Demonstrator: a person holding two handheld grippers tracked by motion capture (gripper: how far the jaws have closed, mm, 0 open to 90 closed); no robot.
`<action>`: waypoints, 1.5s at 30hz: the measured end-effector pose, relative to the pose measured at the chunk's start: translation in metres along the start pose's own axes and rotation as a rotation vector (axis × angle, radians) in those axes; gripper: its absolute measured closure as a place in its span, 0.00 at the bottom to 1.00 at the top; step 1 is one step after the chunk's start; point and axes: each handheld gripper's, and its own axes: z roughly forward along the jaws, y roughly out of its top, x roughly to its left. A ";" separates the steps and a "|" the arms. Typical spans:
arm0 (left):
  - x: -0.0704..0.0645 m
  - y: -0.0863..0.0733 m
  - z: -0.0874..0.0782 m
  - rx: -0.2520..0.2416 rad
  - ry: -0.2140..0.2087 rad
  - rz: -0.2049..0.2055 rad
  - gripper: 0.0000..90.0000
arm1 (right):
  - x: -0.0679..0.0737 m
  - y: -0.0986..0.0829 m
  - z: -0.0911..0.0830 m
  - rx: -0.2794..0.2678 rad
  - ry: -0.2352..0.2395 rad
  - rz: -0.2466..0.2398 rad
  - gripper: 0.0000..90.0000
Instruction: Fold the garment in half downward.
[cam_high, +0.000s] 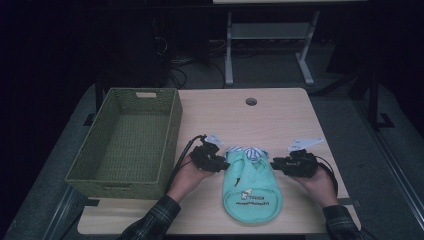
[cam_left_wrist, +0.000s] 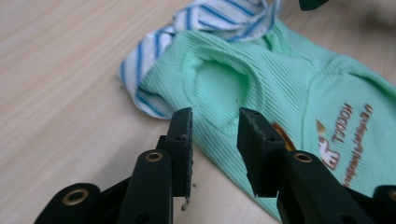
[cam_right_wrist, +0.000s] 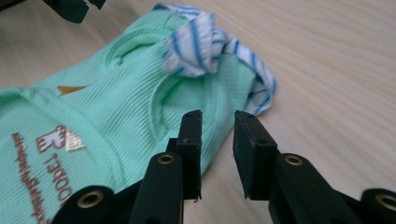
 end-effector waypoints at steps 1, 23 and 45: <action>0.002 0.002 -0.001 0.010 0.002 0.014 0.70 | -0.005 0.004 0.001 -0.010 -0.001 0.001 0.79; 0.040 0.035 0.035 -0.022 0.047 -0.010 0.53 | -0.035 0.037 0.039 -0.021 0.044 0.039 0.74; 0.036 0.042 0.071 0.089 0.030 0.098 0.59 | -0.035 0.030 0.051 0.022 0.037 0.037 0.73</action>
